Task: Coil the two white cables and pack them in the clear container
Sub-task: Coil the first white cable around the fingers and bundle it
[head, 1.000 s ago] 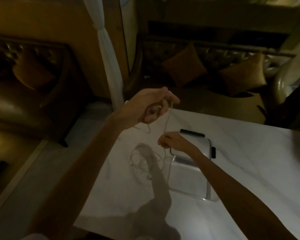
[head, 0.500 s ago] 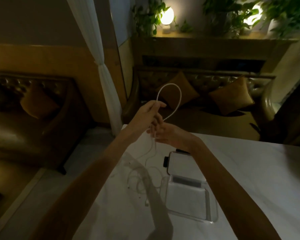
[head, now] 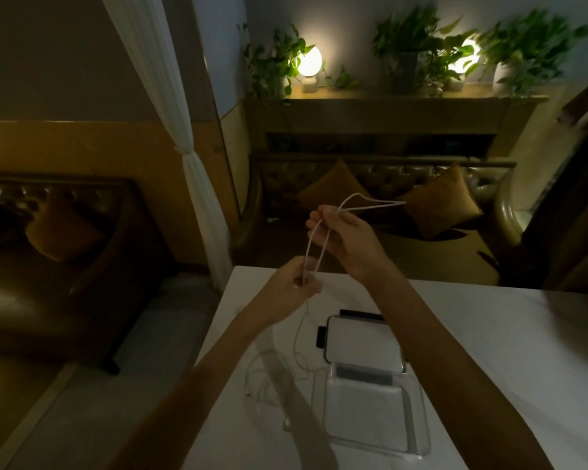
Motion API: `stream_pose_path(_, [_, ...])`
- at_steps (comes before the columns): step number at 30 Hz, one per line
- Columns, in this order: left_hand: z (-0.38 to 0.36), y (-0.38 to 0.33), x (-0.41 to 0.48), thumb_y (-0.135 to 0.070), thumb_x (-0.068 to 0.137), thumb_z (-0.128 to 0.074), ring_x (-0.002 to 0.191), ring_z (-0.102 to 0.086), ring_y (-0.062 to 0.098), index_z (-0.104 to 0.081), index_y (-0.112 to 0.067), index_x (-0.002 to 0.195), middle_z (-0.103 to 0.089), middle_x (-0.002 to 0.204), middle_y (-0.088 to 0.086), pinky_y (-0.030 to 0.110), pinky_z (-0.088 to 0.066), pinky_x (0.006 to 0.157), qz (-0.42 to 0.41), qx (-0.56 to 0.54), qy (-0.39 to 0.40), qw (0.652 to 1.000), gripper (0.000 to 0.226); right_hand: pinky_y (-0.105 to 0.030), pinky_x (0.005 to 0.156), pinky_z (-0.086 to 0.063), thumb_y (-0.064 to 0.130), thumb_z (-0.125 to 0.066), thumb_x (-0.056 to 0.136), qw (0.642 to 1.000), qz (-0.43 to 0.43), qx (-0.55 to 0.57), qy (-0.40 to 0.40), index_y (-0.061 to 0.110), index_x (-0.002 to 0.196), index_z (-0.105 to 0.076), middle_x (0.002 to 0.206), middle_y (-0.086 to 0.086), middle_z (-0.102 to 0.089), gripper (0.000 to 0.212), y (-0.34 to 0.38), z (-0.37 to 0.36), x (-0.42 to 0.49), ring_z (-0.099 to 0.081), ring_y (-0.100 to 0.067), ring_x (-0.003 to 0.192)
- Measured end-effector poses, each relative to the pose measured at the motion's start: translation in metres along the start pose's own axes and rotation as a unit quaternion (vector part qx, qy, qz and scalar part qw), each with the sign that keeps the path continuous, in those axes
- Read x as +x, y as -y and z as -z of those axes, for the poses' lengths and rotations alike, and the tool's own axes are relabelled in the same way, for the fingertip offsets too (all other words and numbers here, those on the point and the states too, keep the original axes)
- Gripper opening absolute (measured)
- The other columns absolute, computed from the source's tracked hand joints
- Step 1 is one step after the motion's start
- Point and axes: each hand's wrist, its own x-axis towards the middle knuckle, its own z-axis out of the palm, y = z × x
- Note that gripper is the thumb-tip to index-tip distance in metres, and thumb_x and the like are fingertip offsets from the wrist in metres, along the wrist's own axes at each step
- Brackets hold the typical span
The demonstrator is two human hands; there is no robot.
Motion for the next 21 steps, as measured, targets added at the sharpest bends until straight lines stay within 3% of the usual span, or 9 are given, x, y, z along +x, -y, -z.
stream_pose_path(4, [0.012,0.005,0.012,-0.010,0.096,-0.048,0.080,-0.055,0.010,-0.050,-0.015,0.121,-0.060,0.098,0.001,0.022,-0.046,0.072,-0.014,0.146,-0.078,0.986,0.025,-0.038,0.088,-0.056,0.016,-0.048,0.098,0.991,-0.060,0.107,-0.049,0.005,0.116,-0.059,0.118,-0.015,-0.065,0.024,0.007,-0.002,0.009,-0.065,-0.025,0.107])
stream_pose_path(6, [0.018,0.011,0.021,-0.008,0.096,-0.046,0.084,-0.058,0.016,-0.048,-0.014,0.122,-0.061,0.103,0.006,0.030,-0.051,0.077,0.005,0.227,-0.081,0.970,0.027,-0.038,0.080,-0.058,0.019,-0.046,0.099,0.987,-0.128,0.076,-0.063,0.003,0.115,-0.059,0.115,-0.017,-0.067,0.027,0.006,0.000,0.011,-0.067,-0.026,0.104])
stream_pose_path(8, [0.024,0.014,0.026,-0.009,0.095,-0.046,0.092,-0.062,0.021,-0.041,-0.014,0.132,-0.061,0.108,0.009,0.037,-0.053,0.084,0.038,0.307,-0.077,0.948,0.038,-0.036,0.069,-0.059,0.026,-0.045,0.099,0.975,-0.183,-0.107,-0.063,0.003,0.111,-0.062,0.104,-0.016,-0.072,0.031,0.005,0.007,0.008,-0.071,-0.025,0.094])
stream_pose_path(10, [0.029,0.011,0.029,-0.009,0.094,-0.047,0.098,-0.061,0.025,-0.032,-0.013,0.141,-0.058,0.116,0.012,0.037,-0.052,0.085,0.083,0.386,-0.065,0.916,0.049,-0.031,0.065,-0.057,0.033,-0.041,0.100,0.926,-0.187,-0.326,-0.034,0.004,0.103,-0.067,0.093,-0.012,-0.075,0.039,0.008,0.017,0.004,-0.073,-0.022,0.083])
stream_pose_path(12, [0.035,-0.001,0.027,-0.011,0.094,-0.048,0.097,-0.060,0.025,-0.045,-0.010,0.124,-0.059,0.113,0.012,0.036,-0.050,0.084,0.090,0.432,-0.051,0.896,0.030,-0.027,0.063,-0.053,0.038,-0.041,0.100,0.886,-0.152,-0.437,-0.029,0.006,0.094,-0.070,0.084,-0.009,-0.074,0.044,0.011,0.026,0.003,-0.071,-0.018,0.074])
stream_pose_path(14, [0.045,-0.018,0.025,-0.015,0.092,-0.053,0.089,-0.062,0.021,-0.059,-0.010,0.104,-0.065,0.101,0.009,0.035,-0.052,0.083,0.061,0.358,-0.013,0.932,0.013,-0.029,0.064,-0.054,0.040,-0.042,0.099,0.859,-0.098,-0.500,-0.054,0.010,0.082,-0.069,0.073,-0.006,-0.070,0.044,0.012,0.032,0.006,-0.065,-0.016,0.064])
stream_pose_path(17, [0.051,-0.050,0.018,-0.017,0.097,-0.049,0.074,-0.065,0.013,-0.066,-0.009,0.102,-0.068,0.079,0.004,0.023,-0.052,0.068,0.017,0.032,0.107,0.994,0.019,-0.038,0.071,-0.055,0.041,-0.043,0.098,0.795,0.046,-0.594,-0.116,0.015,0.074,-0.063,0.065,-0.002,-0.063,0.041,0.010,0.039,0.012,-0.061,-0.017,0.061])
stream_pose_path(18, [0.053,-0.059,0.015,-0.015,0.098,-0.046,0.074,-0.065,0.014,-0.066,-0.008,0.104,-0.067,0.078,0.005,0.022,-0.051,0.067,-0.001,-0.069,0.133,0.989,0.022,-0.038,0.071,-0.054,0.040,-0.042,0.098,0.800,0.106,-0.580,-0.112,0.017,0.076,-0.062,0.069,-0.001,-0.062,0.038,0.012,0.037,0.010,-0.062,-0.017,0.065])
stream_pose_path(21, [0.050,-0.072,0.018,-0.009,0.098,-0.042,0.080,-0.065,0.018,-0.062,-0.006,0.118,-0.068,0.093,0.009,0.027,-0.051,0.070,-0.031,-0.277,0.177,0.944,0.028,-0.033,0.078,-0.053,0.035,-0.034,0.102,0.895,0.180,-0.406,0.049,0.027,0.098,-0.065,0.095,0.000,-0.066,0.032,0.024,0.025,-0.003,-0.066,-0.013,0.089])
